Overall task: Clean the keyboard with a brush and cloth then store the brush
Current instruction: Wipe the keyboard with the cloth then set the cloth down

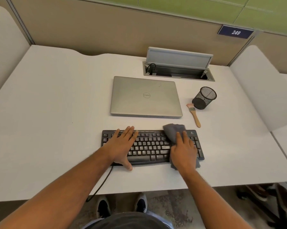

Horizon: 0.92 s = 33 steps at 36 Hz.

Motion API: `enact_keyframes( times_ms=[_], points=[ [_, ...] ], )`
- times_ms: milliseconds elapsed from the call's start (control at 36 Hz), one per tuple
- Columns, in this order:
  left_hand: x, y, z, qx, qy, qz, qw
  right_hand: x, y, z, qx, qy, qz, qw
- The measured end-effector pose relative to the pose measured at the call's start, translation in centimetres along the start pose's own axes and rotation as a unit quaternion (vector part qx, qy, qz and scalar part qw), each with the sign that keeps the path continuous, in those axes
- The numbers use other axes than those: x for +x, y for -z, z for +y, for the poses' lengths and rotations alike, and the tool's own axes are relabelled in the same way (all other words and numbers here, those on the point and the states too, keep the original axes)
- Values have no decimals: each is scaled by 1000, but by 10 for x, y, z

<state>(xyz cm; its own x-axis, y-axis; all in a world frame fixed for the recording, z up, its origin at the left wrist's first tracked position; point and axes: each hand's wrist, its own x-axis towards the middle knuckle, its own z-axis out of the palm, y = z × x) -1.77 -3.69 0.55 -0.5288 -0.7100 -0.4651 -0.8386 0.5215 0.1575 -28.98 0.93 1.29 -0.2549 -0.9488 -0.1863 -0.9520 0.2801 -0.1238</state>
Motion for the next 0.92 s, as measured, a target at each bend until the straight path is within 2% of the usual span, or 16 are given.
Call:
enact_keyframes(
  times_ms=[83,194,389,528,639,778,917],
  points=[
    [0,0,2,2,1,0,1000,5,3,13,27,-48,6,998],
    [4,5,8,-1,2,-5,1000,2,0,2,24,-48,1,999],
    [9,7,16,6,5,-22,1000,-7,-11,-22,12,-2,9,1000],
    [11,4,16,7,-3,-3,1000,-8,-9,-17,34,46,16,998],
    [13,2,13,11,-22,15,1000,-1,-2,-6,147,29,16,989],
    [13,6,9,10,-43,30,999,-5,13,-2,344,-25,34,938],
    [13,10,6,2,-48,39,998,-30,9,-4,386,5,80,919]
  ],
)
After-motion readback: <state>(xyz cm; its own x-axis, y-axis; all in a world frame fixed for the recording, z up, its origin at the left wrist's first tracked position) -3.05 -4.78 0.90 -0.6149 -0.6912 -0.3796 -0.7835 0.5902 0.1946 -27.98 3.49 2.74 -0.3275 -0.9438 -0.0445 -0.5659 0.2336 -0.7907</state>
